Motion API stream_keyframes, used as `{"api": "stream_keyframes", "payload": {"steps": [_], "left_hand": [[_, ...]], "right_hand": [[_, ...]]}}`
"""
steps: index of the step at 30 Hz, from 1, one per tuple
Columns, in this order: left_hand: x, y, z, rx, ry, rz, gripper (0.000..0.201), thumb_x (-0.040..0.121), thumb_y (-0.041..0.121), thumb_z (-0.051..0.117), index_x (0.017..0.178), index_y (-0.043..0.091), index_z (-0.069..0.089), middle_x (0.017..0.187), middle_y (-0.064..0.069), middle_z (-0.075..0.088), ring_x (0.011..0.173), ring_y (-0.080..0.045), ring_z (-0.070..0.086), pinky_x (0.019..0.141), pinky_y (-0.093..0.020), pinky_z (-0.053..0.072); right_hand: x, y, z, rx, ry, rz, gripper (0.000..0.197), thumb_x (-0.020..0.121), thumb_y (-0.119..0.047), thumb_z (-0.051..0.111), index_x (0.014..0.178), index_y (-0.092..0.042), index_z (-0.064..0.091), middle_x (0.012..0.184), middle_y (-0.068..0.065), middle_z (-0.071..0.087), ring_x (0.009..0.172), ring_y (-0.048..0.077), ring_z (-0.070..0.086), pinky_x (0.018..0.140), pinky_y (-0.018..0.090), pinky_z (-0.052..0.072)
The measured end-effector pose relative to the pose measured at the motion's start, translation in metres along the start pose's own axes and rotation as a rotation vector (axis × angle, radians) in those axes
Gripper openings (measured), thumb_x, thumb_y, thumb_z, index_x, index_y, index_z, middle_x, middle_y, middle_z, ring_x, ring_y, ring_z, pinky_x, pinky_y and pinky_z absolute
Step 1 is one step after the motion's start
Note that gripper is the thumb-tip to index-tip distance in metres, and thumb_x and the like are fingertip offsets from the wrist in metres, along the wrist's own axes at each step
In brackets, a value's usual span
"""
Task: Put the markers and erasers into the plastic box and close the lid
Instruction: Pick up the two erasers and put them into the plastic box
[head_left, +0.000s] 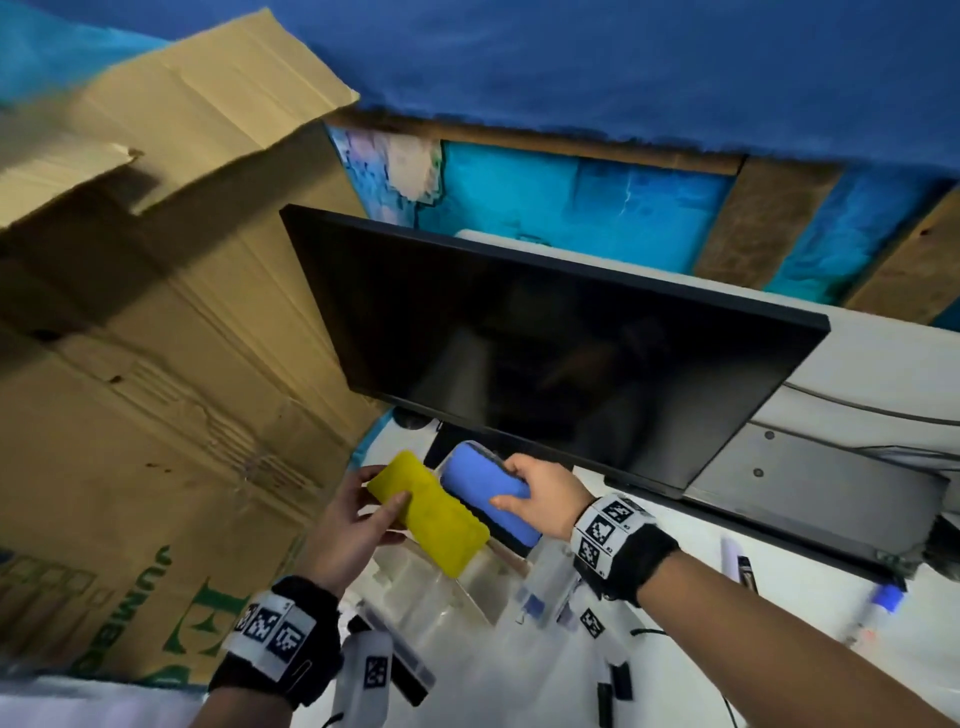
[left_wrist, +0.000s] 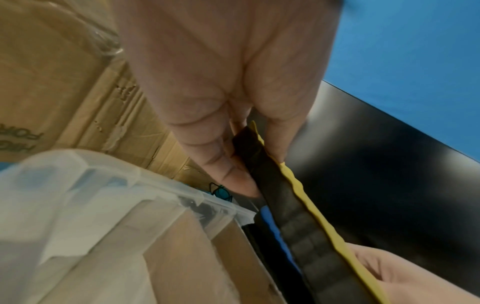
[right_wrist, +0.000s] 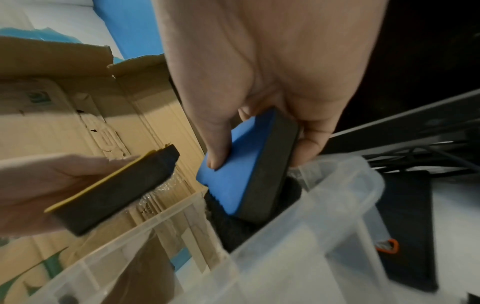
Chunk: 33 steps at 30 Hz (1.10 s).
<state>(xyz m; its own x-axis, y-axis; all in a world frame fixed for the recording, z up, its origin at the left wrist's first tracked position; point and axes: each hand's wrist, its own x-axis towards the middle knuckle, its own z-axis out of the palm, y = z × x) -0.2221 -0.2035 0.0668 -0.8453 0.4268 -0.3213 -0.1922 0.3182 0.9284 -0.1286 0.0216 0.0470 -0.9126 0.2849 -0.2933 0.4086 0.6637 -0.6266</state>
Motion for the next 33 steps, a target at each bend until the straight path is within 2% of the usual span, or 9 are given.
{"api": "stream_keyframes", "payload": {"steps": [5, 9, 11, 13, 15, 18, 22, 25, 33], "left_hand": [[0.006, -0.004, -0.004, 0.005, -0.032, -0.008, 0.036, 0.088, 0.021, 0.063, 0.120, 0.021, 0.048, 0.108, -0.009, 0.062, 0.085, -0.025, 0.071, 0.070, -0.032, 0.060], [0.011, -0.007, -0.007, -0.005, -0.040, 0.000, 0.033, 0.088, 0.019, 0.063, 0.118, 0.021, 0.050, 0.109, -0.011, 0.061, 0.086, -0.027, 0.070, 0.068, -0.031, 0.061], [0.014, -0.008, -0.008, -0.012, -0.037, 0.003, 0.033, 0.088, 0.017, 0.063, 0.117, 0.021, 0.050, 0.111, -0.011, 0.061, 0.087, -0.027, 0.070, 0.069, -0.031, 0.061], [0.016, -0.010, -0.010, -0.015, -0.040, 0.001, 0.033, 0.088, 0.017, 0.064, 0.118, 0.021, 0.050, 0.112, -0.013, 0.060, 0.089, -0.029, 0.070, 0.072, -0.035, 0.061], [0.017, -0.011, -0.011, -0.014, -0.048, 0.003, 0.035, 0.087, 0.018, 0.064, 0.120, 0.019, 0.050, 0.114, -0.014, 0.059, 0.092, -0.031, 0.069, 0.077, -0.040, 0.061], [0.017, -0.011, -0.012, -0.016, -0.057, 0.004, 0.038, 0.087, 0.019, 0.065, 0.121, 0.017, 0.049, 0.116, -0.013, 0.058, 0.093, -0.031, 0.069, 0.080, -0.043, 0.060], [0.016, -0.012, -0.011, -0.022, -0.067, 0.007, 0.034, 0.087, 0.020, 0.065, 0.117, 0.023, 0.050, 0.114, -0.010, 0.058, 0.092, -0.030, 0.070, 0.080, -0.042, 0.060], [0.016, -0.014, -0.011, -0.021, -0.071, 0.007, 0.030, 0.086, 0.021, 0.066, 0.111, 0.030, 0.051, 0.114, -0.009, 0.059, 0.092, -0.028, 0.070, 0.081, -0.043, 0.060], [0.018, -0.015, -0.011, -0.024, -0.091, 0.008, 0.033, 0.086, 0.017, 0.065, 0.116, 0.024, 0.051, 0.113, -0.011, 0.058, 0.089, -0.028, 0.071, 0.075, -0.036, 0.061]], "right_hand": [[0.003, -0.002, -0.003, 0.002, 0.028, -0.027, 0.043, 0.088, -0.033, 0.060, 0.124, -0.012, 0.051, 0.119, 0.011, 0.057, 0.108, 0.028, 0.058, 0.092, 0.031, 0.043], [0.002, 0.003, -0.007, 0.141, 0.161, -0.012, 0.034, 0.089, -0.025, 0.061, 0.117, -0.007, 0.056, 0.110, 0.012, 0.058, 0.104, 0.028, 0.057, 0.086, 0.026, 0.039], [0.002, 0.006, -0.010, 0.165, 0.215, 0.014, 0.036, 0.086, -0.027, 0.063, 0.118, -0.013, 0.056, 0.093, 0.000, 0.061, 0.098, 0.023, 0.056, 0.088, 0.032, 0.043], [0.002, 0.008, -0.011, 0.095, 0.237, 0.026, 0.040, 0.085, -0.030, 0.064, 0.123, -0.020, 0.053, 0.076, -0.017, 0.047, 0.093, 0.015, 0.046, 0.089, 0.033, 0.043], [0.001, 0.006, -0.010, 0.005, 0.220, 0.020, 0.039, 0.086, -0.031, 0.062, 0.123, -0.023, 0.052, 0.072, -0.018, 0.045, 0.093, 0.017, 0.045, 0.087, 0.033, 0.044], [-0.002, 0.002, -0.006, -0.069, 0.190, 0.027, 0.035, 0.086, -0.029, 0.059, 0.121, -0.025, 0.051, 0.092, -0.006, 0.059, 0.099, 0.022, 0.055, 0.083, 0.032, 0.046], [-0.002, 0.000, 0.001, -0.169, 0.155, 0.031, 0.038, 0.084, -0.034, 0.063, 0.119, -0.027, 0.051, 0.104, -0.003, 0.051, 0.089, 0.021, 0.059, 0.076, 0.032, 0.046], [-0.001, -0.001, 0.006, -0.264, 0.136, -0.010, 0.038, 0.084, -0.035, 0.061, 0.118, -0.024, 0.049, 0.112, -0.001, 0.058, 0.098, 0.025, 0.060, 0.081, 0.033, 0.044], [0.007, -0.007, 0.022, -0.647, 0.044, -0.102, 0.041, 0.087, -0.025, 0.059, 0.123, -0.013, 0.043, 0.121, 0.008, 0.060, 0.103, 0.030, 0.063, 0.090, 0.038, 0.040]]}}
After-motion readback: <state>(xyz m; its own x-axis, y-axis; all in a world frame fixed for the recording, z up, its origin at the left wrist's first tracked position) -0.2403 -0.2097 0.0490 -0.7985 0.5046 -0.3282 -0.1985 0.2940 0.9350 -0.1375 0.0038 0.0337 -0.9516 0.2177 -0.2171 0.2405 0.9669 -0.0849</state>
